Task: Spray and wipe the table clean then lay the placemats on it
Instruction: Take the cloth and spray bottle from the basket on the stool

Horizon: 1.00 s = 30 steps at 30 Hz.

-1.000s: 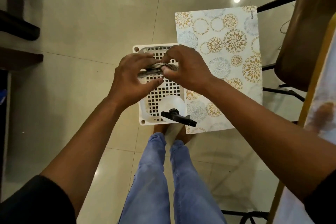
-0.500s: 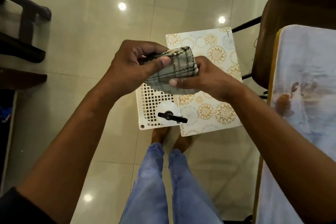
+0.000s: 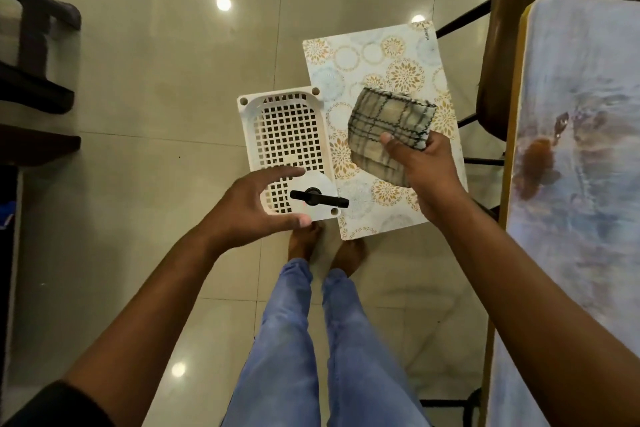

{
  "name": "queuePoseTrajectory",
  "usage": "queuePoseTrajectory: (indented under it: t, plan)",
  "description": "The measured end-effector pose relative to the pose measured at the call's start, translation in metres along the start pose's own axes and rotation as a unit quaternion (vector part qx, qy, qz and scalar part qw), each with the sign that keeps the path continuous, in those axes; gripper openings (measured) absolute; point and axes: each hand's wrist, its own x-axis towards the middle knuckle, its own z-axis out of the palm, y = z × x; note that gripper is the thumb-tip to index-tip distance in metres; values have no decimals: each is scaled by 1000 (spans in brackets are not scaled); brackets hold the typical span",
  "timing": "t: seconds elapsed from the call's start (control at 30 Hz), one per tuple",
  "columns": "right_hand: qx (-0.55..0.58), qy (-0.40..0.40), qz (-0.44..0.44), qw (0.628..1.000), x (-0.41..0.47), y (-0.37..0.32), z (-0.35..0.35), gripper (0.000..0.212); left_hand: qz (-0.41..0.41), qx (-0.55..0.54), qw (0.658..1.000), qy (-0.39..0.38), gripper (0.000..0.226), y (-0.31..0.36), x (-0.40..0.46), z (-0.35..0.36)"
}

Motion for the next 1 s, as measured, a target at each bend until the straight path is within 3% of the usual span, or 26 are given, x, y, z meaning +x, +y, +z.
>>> queuePoseTrajectory:
  t: [0.13,0.3,0.63,1.0]
  plan:
    - [14,5,20,1000,-4,11,-4,16,33,71,996,41,64,-11,7,23]
    - [16,18,34,999,-8,17,-4,16,42,79,992,88,42,-15,15,39]
    - [-9,43,38,998,-13,23,-6,11,103,114,981,115,36,-11,19,41]
    - [-7,48,14,999,-50,-13,-9,8,96,-42,980,168,29,49,-24,14]
